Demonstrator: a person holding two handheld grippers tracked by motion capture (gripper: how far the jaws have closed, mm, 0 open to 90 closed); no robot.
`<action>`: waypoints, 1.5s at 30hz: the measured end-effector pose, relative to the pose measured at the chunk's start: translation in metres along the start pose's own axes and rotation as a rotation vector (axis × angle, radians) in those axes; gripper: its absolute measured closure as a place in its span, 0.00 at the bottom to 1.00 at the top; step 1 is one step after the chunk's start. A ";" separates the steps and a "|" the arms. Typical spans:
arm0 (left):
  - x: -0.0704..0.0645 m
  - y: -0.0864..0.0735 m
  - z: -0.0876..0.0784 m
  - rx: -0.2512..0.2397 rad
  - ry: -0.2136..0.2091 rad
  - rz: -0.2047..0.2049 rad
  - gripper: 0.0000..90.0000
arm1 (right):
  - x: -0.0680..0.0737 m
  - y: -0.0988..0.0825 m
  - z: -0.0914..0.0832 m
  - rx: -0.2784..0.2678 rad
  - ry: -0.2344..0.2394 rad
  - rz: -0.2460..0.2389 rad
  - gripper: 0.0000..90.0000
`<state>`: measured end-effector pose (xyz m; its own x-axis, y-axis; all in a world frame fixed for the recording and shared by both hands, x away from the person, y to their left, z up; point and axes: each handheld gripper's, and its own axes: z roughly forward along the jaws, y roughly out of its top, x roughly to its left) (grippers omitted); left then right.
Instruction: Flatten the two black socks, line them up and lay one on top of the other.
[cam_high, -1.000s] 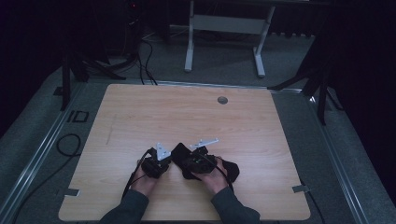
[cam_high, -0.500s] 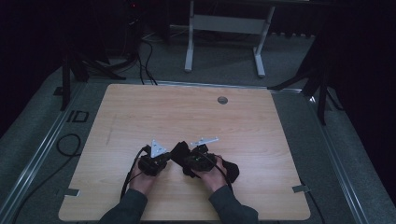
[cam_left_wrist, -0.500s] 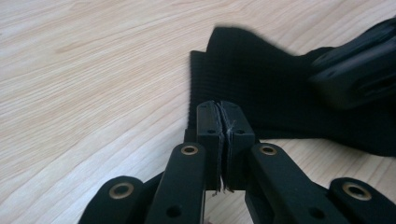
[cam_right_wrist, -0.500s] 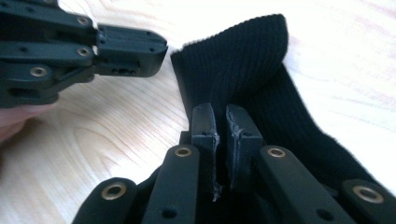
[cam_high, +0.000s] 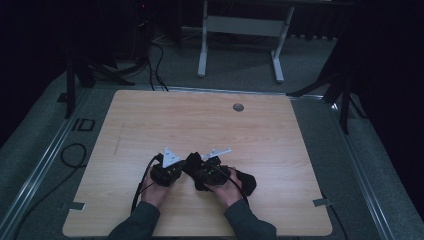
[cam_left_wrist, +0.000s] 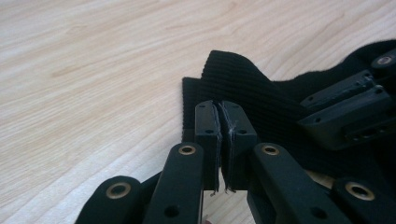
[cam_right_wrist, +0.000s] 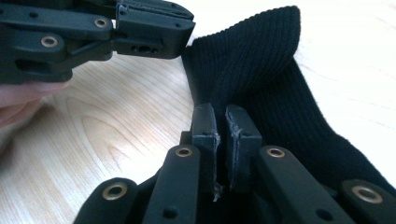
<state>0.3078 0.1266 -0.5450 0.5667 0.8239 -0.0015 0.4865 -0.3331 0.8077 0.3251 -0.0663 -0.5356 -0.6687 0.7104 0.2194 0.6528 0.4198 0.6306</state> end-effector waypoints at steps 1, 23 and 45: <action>0.001 0.000 -0.001 -0.001 -0.001 -0.004 0.96 | 0.001 0.000 -0.001 -0.006 -0.001 -0.002 0.93; -0.005 -0.004 0.020 0.100 0.020 0.047 0.95 | -0.001 0.001 0.004 0.010 -0.002 -0.016 0.93; -0.011 -0.003 0.022 0.120 0.049 0.067 0.98 | -0.059 -0.015 -0.072 -0.073 -0.148 0.055 0.77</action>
<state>0.3147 0.1087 -0.5602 0.5690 0.8183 0.0809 0.5267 -0.4383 0.7284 0.3291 -0.1555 -0.5046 -0.5694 0.8089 0.1463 0.6559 0.3398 0.6740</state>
